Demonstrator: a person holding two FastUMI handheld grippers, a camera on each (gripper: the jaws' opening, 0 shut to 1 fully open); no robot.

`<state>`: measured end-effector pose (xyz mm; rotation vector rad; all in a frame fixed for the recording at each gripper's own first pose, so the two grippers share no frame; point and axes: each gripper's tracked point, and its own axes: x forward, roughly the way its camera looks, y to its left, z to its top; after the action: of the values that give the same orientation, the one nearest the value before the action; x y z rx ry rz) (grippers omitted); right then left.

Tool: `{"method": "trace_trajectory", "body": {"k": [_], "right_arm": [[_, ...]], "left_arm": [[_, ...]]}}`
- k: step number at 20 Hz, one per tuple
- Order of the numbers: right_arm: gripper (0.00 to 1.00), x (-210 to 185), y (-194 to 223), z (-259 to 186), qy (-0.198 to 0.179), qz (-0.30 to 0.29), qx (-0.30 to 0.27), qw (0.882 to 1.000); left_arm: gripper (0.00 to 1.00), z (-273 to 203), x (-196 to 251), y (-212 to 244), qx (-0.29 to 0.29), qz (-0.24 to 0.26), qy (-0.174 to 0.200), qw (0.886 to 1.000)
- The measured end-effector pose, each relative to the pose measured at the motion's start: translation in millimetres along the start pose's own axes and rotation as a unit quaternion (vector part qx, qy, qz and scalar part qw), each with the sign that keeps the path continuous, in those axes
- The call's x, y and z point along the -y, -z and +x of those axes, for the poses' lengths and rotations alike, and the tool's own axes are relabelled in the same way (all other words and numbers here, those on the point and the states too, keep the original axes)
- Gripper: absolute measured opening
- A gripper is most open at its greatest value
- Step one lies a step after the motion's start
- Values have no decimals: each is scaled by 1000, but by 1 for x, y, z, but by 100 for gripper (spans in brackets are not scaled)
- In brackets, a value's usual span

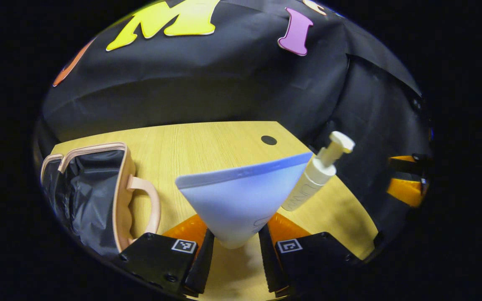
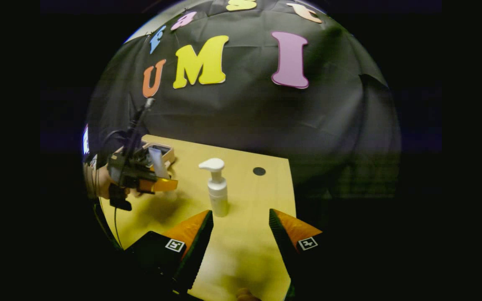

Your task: First open the suitcase, pack the skin care products into it, and then close the suitcase.

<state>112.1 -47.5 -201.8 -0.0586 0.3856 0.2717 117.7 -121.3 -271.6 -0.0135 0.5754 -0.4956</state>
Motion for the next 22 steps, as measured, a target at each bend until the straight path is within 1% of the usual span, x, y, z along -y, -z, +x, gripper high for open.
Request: {"method": "trace_trajectory", "body": {"k": [3, 4, 5, 7, 9, 10, 12, 13, 14, 15, 17, 18, 19, 20, 22], "right_arm": [[80, -21, -5, 39, -14, 7, 5, 1000], [80, -27, -3, 54, -16, 5, 5, 1000], [80, -34, -1, 70, -20, 1, 3, 1000], [80, -44, 10, 101, -23, -11, -7, 1000], [79, -48, 22, 125, -21, -21, -16, 999], [80, -48, 29, 134, -17, -21, -31, 999], [80, -51, 38, 150, -14, -9, -41, 999], [76, -52, 38, 155, -14, -2, -42, 999], [70, -50, 40, 160, -4, 3, -42, 999], [67, -49, 39, 163, -2, 9, -39, 999], [54, -50, 39, 161, 6, 20, -36, 999], [51, -51, 41, 160, 12, 18, -38, 999], [51, -52, 42, 159, 18, 18, -42, 999], [50, -56, 45, 153, 17, 21, -48, 998], [49, -68, 43, 133, 15, 30, -53, 998]], "left_arm": [[54, -58, 5, 9, -19, 42, -5, 999], [47, -74, 6, 13, -21, 48, -10, 999], [54, -93, 9, 17, -23, 50, -13, 998], [54, -128, 11, 28, -23, 44, -28, 998], [54, -164, 9, 41, -24, 20, -51, 998], [54, -181, 7, 49, -24, 3, -67, 997], [54, -220, 1, 64, -20, -41, -102, 994], [54, -241, -4, 73, -20, -65, -122, 990], [54, -258, -7, 84, -23, -88, -147, 985], [54, -276, -15, 90, -24, -109, -171, 979], [54, -313, -42, 101, -20, -149, -209, 966], [54, -325, -53, 104, -14, -165, -221, 961], [54, -333, -62, 105, -9, -175, -229, 958], [54, -331, -72, 105, -5, -182, -235, 955], [54, -326, -99, 102, -3, -187, -235, 954]]}}
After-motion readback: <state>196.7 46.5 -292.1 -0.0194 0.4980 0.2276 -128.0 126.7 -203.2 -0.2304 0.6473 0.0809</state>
